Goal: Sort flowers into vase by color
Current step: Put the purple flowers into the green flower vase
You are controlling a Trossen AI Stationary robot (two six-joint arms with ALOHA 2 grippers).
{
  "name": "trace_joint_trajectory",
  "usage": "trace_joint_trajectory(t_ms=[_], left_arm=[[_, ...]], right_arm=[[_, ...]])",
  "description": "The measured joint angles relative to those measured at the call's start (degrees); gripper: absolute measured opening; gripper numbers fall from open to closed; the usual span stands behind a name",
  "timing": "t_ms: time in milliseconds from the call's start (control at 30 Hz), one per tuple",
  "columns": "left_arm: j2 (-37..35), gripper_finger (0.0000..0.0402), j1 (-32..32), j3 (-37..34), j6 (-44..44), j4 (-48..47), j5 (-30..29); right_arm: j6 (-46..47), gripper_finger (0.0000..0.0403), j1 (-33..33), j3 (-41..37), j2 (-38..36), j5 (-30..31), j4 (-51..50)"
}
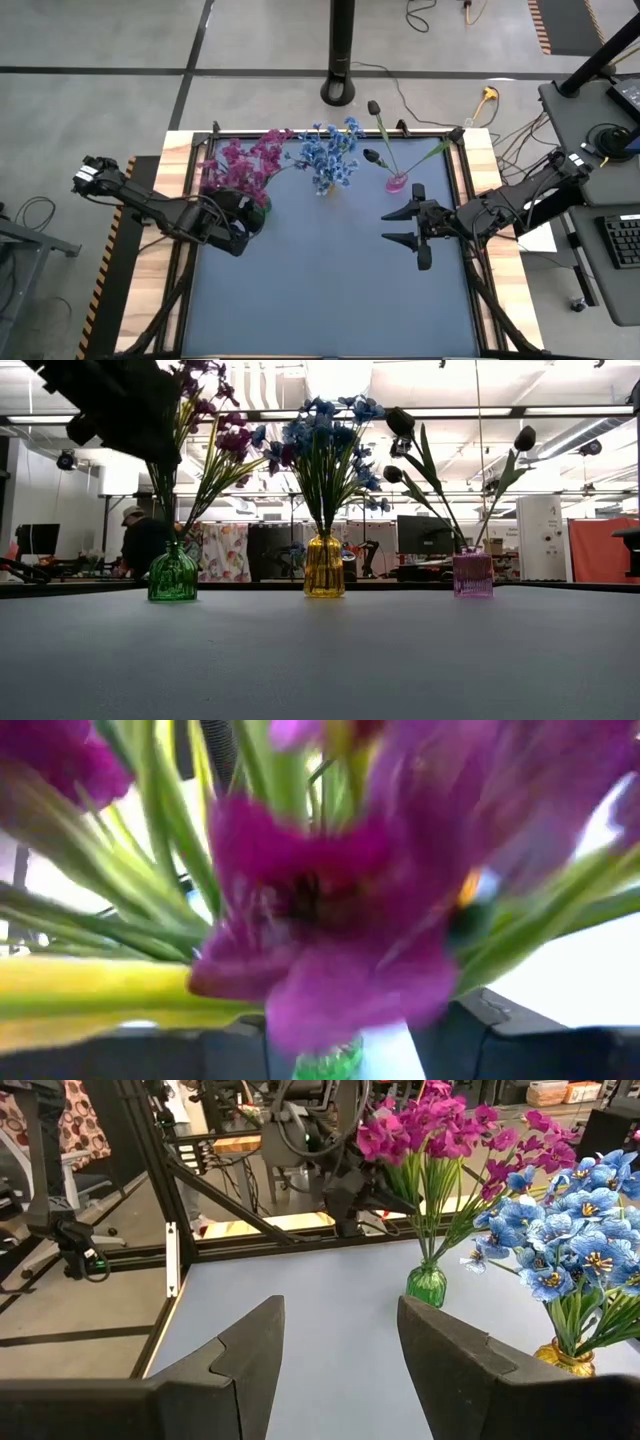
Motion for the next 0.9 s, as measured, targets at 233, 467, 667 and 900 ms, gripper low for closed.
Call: trace_joint_trajectory(t_ms=[233,467,667,900], left_arm=[[0.00,0.0181,0.00,4.42,3.19,-2.93,2.80],[0.00,0.0190,0.00,8.84,3.17,-9.08,7.35],[0.00,0.0190,0.00,15.07,3.13,-16.88,16.03],[0.00,0.0190,0.00,24.97,3.11,-26.22,19.81]], right_arm=[[-0.02,0.0189,0.00,0.00,0.00,0.00,-0.04],[-0.02,0.0189,0.00,0.00,0.00,0.00,-0.30],[-0.02,0.0189,0.00,0.00,0.00,0.00,-0.42],[-0.02,0.0189,0.00,0.00,0.00,0.00,-0.42]])
